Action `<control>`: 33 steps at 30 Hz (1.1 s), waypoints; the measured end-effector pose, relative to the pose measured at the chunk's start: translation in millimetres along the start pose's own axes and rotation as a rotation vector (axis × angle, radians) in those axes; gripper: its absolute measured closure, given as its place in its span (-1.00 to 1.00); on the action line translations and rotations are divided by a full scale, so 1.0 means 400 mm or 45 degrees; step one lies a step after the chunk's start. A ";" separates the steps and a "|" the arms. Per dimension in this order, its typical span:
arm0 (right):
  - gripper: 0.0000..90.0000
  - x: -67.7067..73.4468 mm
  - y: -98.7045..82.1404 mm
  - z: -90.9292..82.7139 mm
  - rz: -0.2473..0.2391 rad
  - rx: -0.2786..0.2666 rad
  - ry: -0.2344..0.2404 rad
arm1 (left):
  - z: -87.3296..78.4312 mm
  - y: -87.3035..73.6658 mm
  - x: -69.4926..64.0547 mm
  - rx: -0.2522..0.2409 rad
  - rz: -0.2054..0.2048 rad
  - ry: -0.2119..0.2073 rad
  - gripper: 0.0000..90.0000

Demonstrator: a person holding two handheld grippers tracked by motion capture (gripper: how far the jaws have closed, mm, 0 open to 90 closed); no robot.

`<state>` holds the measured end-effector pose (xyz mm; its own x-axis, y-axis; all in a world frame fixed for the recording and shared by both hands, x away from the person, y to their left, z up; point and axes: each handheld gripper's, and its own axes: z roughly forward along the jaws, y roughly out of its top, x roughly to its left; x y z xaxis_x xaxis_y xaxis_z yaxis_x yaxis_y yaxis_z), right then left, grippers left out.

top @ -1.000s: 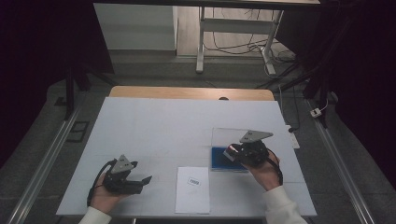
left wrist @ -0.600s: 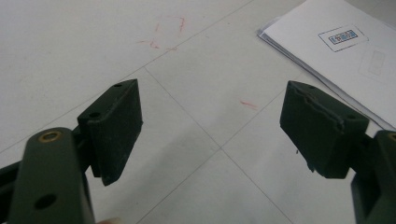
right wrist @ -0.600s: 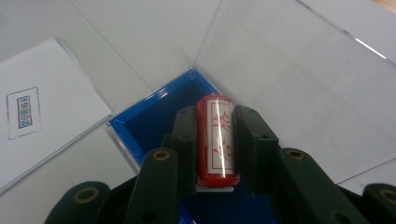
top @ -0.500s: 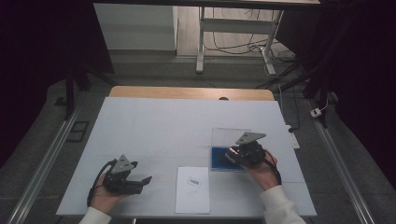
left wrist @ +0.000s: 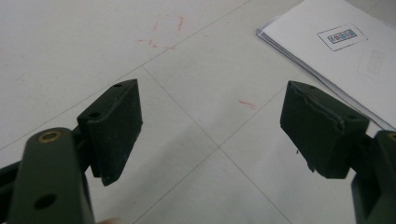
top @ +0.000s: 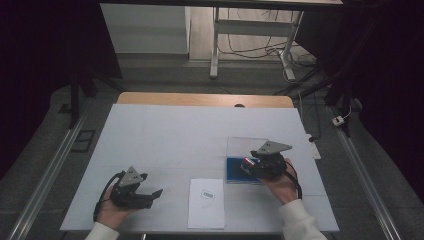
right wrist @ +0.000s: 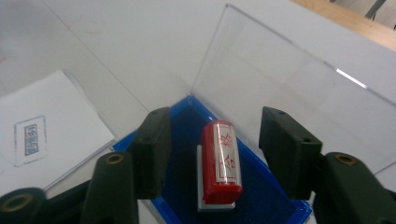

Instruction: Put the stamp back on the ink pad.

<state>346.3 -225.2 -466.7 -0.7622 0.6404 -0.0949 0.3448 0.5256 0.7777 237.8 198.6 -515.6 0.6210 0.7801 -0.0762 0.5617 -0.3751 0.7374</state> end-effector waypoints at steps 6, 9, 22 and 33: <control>-0.11 0.004 -0.019 -0.028 -0.008 -0.052 0.004 | -0.001 0.000 0.001 -0.008 -0.017 -0.003 -0.55; -0.11 0.003 -0.036 -0.045 -0.005 -0.071 0.005 | -0.002 -0.001 0.003 -0.013 -0.029 -0.006 -0.56; -0.12 0.003 -0.113 -0.099 -0.001 -0.105 0.007 | -0.007 -0.006 0.002 -0.024 -0.052 -0.022 -0.57; -0.13 -0.003 -0.186 -0.126 0.038 -0.072 0.024 | -0.008 -0.012 -0.004 -0.016 -0.048 -0.026 -0.57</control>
<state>294.1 -293.4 -493.2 -0.7623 0.6444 -0.0598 0.3367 0.4738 0.8138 232.3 200.5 -516.7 0.6105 0.7833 -0.1175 0.5783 -0.3394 0.7419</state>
